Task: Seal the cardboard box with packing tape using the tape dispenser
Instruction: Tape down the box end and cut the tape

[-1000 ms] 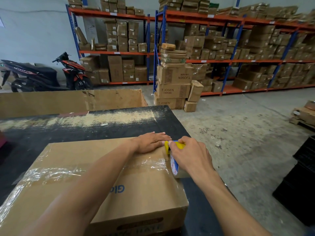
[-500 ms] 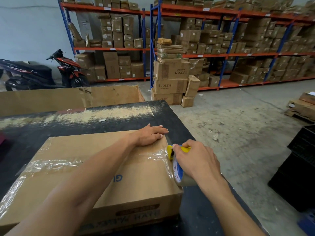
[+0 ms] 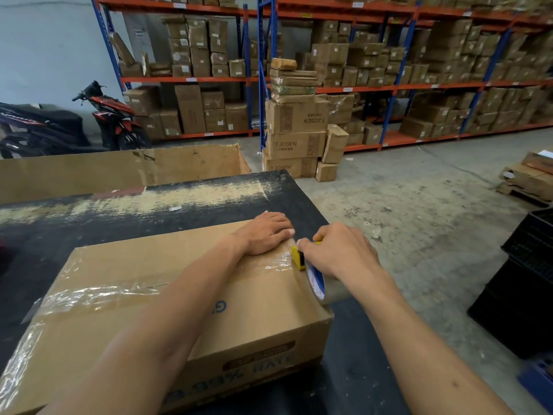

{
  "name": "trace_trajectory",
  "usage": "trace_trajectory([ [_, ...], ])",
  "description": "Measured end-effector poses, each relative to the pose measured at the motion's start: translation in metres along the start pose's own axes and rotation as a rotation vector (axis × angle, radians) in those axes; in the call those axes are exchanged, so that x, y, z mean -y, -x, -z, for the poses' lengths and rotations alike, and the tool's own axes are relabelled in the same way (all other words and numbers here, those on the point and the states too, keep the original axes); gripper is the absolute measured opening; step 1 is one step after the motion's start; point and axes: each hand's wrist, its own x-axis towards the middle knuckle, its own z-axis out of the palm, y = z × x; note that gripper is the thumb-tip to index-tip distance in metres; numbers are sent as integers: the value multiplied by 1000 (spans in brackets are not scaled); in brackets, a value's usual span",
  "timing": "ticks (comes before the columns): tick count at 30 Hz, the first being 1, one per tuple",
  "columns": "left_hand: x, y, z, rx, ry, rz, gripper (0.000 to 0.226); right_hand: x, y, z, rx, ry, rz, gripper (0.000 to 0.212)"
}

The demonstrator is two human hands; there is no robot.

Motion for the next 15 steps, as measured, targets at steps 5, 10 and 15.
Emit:
trace_trajectory([
  [5,4,-2,-3,8,26,8,57,-8,3,2,25,-38,7,37],
  [10,7,-3,-5,-2,21,13,52,-27,25,11,47,-27,-5,37],
  [15,-4,3,1,-1,-141,-2,49,-35,48,6,-12,-42,-16,35],
])
